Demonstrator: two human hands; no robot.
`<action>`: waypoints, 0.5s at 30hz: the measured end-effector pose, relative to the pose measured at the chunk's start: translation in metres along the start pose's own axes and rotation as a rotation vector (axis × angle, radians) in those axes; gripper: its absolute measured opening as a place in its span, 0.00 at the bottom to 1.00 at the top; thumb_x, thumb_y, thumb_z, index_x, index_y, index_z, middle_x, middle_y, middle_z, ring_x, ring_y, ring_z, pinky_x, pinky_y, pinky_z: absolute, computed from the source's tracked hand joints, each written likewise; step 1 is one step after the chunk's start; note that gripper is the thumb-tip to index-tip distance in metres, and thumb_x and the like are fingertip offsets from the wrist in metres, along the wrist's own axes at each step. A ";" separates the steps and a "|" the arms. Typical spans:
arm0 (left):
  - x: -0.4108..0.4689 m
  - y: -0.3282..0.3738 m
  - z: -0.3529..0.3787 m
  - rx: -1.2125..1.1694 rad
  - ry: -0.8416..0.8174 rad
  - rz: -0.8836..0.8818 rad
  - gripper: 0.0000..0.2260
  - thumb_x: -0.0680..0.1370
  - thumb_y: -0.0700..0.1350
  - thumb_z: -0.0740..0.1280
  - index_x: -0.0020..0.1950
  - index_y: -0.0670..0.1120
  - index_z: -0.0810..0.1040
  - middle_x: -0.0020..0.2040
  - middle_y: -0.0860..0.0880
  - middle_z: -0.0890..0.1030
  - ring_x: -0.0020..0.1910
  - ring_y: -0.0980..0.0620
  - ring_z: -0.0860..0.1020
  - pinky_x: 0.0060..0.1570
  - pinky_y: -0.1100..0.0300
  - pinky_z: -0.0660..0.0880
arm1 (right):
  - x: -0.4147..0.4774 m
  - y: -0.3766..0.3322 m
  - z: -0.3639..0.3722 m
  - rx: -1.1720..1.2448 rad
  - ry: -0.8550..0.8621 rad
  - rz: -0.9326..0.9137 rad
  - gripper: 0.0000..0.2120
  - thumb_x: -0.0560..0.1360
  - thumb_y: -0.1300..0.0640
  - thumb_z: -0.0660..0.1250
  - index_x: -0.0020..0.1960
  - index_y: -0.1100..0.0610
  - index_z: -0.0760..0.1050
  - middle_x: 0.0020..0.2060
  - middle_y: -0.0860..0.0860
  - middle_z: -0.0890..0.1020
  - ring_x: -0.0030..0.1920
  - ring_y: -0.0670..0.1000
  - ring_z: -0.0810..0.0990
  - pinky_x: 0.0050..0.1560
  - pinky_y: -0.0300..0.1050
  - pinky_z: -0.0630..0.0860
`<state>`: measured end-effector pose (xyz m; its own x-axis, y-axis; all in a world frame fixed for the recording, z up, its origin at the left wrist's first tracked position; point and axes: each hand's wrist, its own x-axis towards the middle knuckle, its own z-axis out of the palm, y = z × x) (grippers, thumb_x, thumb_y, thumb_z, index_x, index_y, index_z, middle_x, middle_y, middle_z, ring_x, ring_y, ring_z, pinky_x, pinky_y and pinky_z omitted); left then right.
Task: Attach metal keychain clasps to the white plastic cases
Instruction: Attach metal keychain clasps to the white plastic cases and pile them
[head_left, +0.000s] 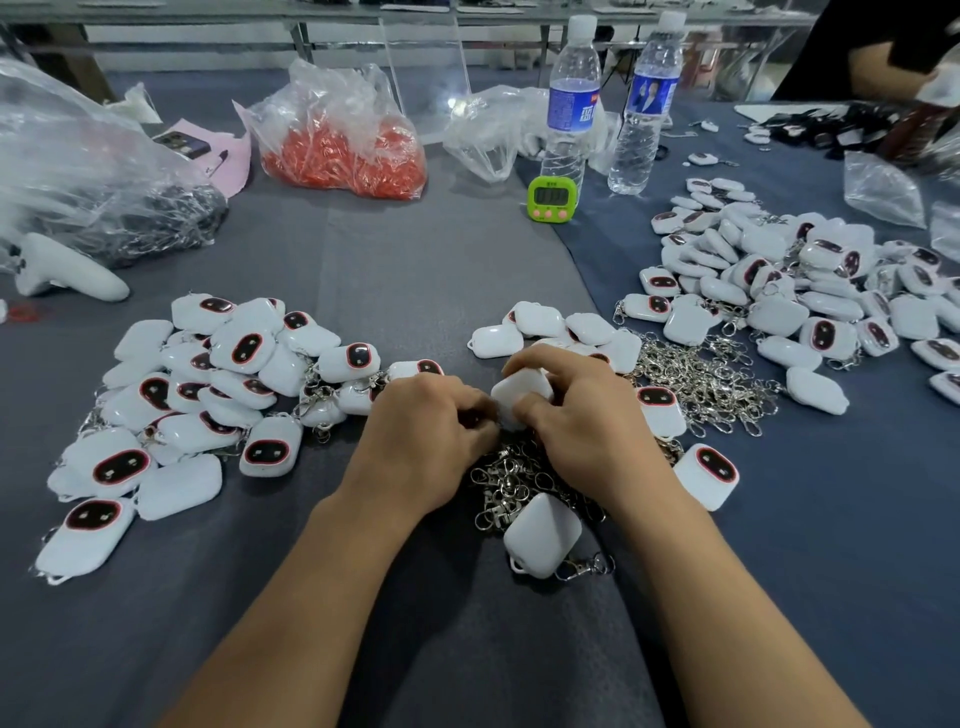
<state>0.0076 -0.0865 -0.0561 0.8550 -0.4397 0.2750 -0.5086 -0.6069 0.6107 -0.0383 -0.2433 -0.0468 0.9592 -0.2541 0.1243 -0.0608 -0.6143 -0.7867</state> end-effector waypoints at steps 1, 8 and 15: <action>-0.001 0.000 0.000 0.000 0.004 0.006 0.06 0.72 0.45 0.75 0.47 0.53 0.88 0.37 0.51 0.82 0.39 0.50 0.77 0.43 0.53 0.74 | 0.000 -0.001 -0.001 0.001 -0.007 0.001 0.11 0.73 0.62 0.70 0.49 0.46 0.81 0.42 0.45 0.82 0.41 0.41 0.76 0.38 0.28 0.67; -0.004 0.003 0.002 0.038 0.053 0.032 0.04 0.72 0.47 0.74 0.45 0.53 0.88 0.37 0.50 0.84 0.36 0.49 0.80 0.41 0.53 0.77 | 0.002 -0.002 -0.004 -0.009 -0.046 0.019 0.12 0.73 0.63 0.71 0.48 0.46 0.82 0.45 0.48 0.84 0.47 0.51 0.80 0.44 0.41 0.72; -0.005 0.001 0.003 0.103 0.184 0.103 0.03 0.69 0.46 0.77 0.37 0.51 0.85 0.28 0.55 0.74 0.30 0.54 0.72 0.32 0.60 0.68 | 0.002 0.000 -0.001 0.203 -0.033 0.148 0.14 0.70 0.66 0.69 0.44 0.47 0.83 0.35 0.51 0.83 0.30 0.51 0.77 0.34 0.42 0.73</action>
<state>0.0023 -0.0868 -0.0590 0.7974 -0.3801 0.4686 -0.5935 -0.6339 0.4959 -0.0370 -0.2449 -0.0460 0.9526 -0.3036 -0.0184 -0.1477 -0.4089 -0.9005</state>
